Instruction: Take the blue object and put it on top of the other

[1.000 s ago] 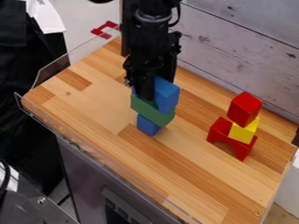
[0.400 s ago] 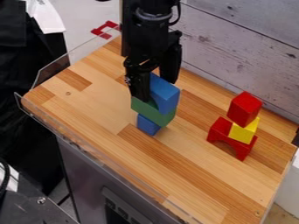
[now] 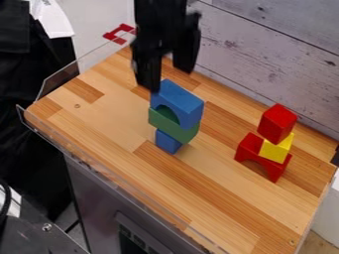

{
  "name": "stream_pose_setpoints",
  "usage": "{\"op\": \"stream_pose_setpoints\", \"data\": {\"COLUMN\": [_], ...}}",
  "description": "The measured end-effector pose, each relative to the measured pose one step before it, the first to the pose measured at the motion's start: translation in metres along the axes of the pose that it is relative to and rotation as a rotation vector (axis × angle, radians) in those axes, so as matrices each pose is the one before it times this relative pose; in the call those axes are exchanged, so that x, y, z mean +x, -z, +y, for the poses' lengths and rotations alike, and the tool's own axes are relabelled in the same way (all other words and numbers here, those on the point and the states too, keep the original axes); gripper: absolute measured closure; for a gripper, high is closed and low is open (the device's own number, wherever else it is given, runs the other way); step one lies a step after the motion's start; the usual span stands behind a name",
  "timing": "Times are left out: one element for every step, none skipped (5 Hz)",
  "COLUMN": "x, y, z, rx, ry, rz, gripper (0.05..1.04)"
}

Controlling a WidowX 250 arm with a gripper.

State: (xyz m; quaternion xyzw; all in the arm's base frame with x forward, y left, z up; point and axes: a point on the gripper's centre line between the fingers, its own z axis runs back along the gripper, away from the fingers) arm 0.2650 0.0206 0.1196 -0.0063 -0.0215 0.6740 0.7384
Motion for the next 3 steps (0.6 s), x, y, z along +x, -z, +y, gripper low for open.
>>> {"op": "stream_pose_setpoints", "data": {"x": [-0.01386,-0.02772,-0.04082], "y": [-0.01475,-0.00491,0.00369], "z": [0.0,-0.00829,-0.02486], "rx": [0.0194,-0.0271,0.0178], "ry": [0.111,0.2538,0.2658], "rz": [0.0092,0.0473,0.0724], "gripper": [0.084,0.084,0.084]}}
